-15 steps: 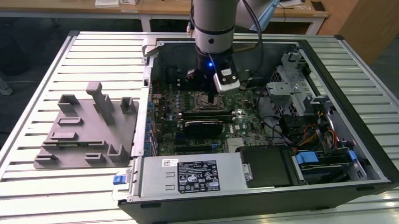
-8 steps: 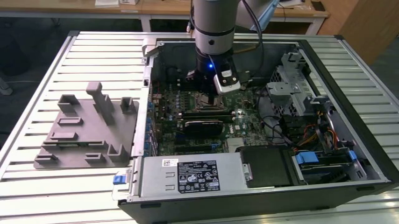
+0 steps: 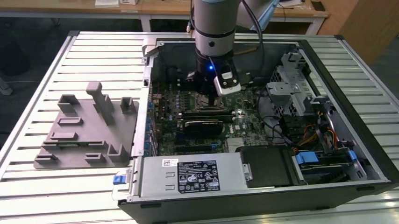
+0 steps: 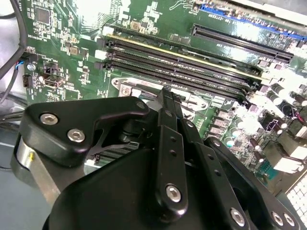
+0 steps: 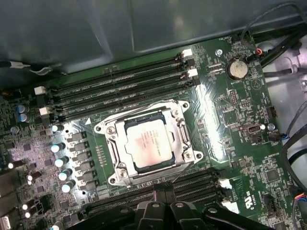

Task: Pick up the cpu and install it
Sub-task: 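Install the second cpu locking lever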

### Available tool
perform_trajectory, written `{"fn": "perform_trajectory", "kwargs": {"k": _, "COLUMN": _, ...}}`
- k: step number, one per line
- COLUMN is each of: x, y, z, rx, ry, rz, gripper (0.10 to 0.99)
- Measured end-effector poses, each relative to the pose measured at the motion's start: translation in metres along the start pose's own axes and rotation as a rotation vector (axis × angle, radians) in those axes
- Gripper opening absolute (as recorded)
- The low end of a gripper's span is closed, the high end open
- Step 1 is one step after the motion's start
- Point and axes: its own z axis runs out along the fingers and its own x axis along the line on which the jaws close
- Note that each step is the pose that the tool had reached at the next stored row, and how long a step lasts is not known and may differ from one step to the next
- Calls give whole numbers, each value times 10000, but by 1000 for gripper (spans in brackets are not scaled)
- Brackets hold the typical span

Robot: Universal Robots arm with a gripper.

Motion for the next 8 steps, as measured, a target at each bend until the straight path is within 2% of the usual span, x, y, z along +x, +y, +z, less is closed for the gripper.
{"fn": "perform_trajectory", "kwargs": {"k": 4, "x": -5, "y": -27, "z": 1, "rx": -9, "ry": 2, "rz": 1, "gripper": 106}}
{"fn": "perform_trajectory", "kwargs": {"k": 8, "x": 15, "y": -42, "z": 7, "rx": -70, "ry": 19, "rz": 5, "gripper": 106}}
